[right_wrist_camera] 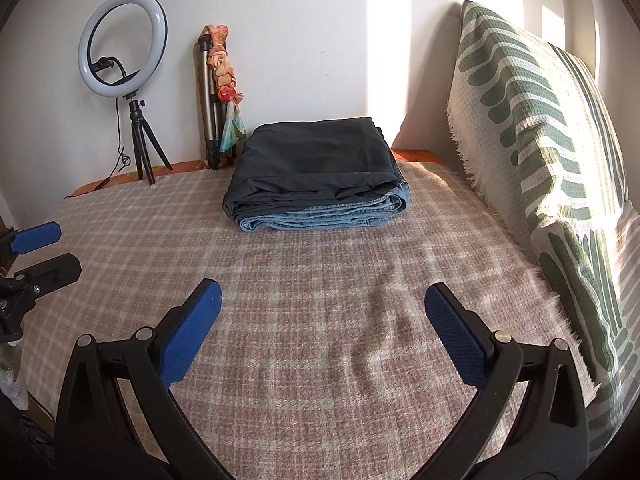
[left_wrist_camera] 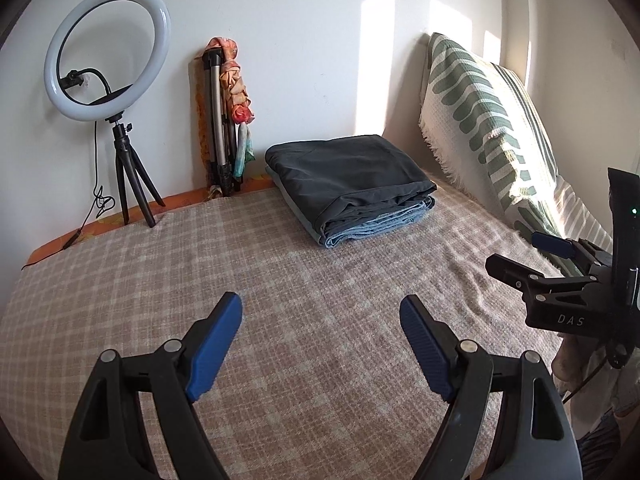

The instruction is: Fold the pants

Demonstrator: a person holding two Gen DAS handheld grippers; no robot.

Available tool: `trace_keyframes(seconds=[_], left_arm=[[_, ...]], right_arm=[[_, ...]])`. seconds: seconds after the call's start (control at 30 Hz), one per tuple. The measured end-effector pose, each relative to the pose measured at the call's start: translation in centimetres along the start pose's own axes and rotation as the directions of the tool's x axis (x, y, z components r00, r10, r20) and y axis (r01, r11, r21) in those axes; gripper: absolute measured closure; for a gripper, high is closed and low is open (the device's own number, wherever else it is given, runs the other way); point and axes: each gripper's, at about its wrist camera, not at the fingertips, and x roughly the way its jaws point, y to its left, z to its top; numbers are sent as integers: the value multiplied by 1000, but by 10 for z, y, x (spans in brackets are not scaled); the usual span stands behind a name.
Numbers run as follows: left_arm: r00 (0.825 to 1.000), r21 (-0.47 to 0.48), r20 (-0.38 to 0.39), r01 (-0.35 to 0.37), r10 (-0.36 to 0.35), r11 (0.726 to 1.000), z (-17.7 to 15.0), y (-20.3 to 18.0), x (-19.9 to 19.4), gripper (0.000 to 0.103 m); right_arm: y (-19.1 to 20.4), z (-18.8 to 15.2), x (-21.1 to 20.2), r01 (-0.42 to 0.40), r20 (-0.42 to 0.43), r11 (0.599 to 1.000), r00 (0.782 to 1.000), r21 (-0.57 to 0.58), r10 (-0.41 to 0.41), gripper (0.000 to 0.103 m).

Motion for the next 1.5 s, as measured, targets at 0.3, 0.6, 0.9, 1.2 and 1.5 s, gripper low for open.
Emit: trace_keyframes(seconds=[0.3, 0.6, 0.9, 1.2, 1.5], left_arm=[[1000, -19, -20, 12, -13, 1000, -3, 1, 4, 23], [999, -72, -48, -21, 18, 997, -1, 10, 9, 23], [998, -64, -51, -43, 40, 997, -1, 8, 8, 23], [998, -65, -47, -46, 44, 997, 1, 8, 6, 23], [998, -71, -45, -47, 44, 996, 1, 8, 5, 23]], right_arm=[[-4, 2, -2, 14, 11, 1000, 1000, 16, -14, 0], [0, 4, 2, -3, 9, 1000, 1000, 5, 3, 0], [1, 4, 3, -8, 8, 1000, 1000, 8, 8, 0], [5, 3, 4, -15, 2, 1000, 1000, 2, 15, 0], [6, 3, 4, -15, 2, 1000, 1000, 4, 15, 0]])
